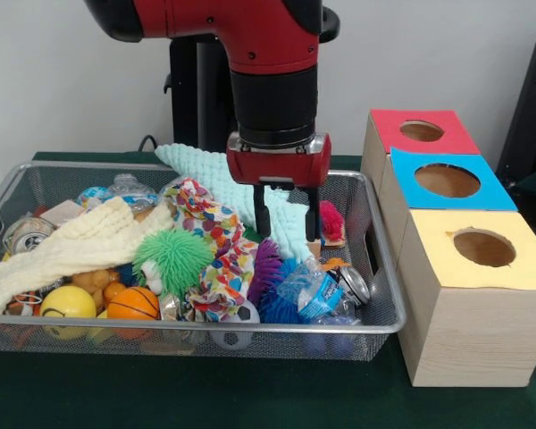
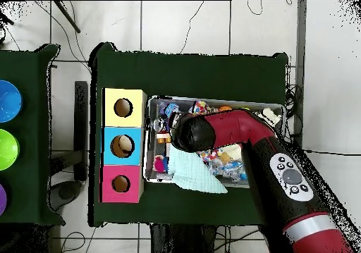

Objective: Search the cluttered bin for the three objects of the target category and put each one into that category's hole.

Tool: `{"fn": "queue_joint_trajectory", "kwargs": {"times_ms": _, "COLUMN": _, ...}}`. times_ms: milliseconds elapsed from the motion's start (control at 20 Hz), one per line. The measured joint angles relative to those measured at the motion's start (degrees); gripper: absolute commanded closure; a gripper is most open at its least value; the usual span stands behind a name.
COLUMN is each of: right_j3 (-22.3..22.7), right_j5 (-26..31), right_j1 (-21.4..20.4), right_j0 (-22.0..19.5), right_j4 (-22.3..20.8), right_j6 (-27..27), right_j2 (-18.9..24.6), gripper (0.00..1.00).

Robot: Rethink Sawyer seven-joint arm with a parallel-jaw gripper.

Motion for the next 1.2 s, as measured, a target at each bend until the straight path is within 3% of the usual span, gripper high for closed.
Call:
{"fn": "queue_joint_trajectory", "kwargs": {"times_ms": 600, "right_j3": 1.39, "right_j5": 0.00, "right_j1": -0.49, "right_j0": 0.35, "right_j4": -0.03, "right_j6": 0.00, "right_j2": 0.01, "gripper": 0.00}}
{"fn": "queue_joint_trajectory", "kwargs": {"times_ms": 1200, "right_j3": 1.38, "right_j5": 0.00, "right_j1": 0.31, "right_j0": 1.54, "right_j4": -3.72, "right_j6": 0.00, "right_j2": 0.02, "gripper": 0.00}}
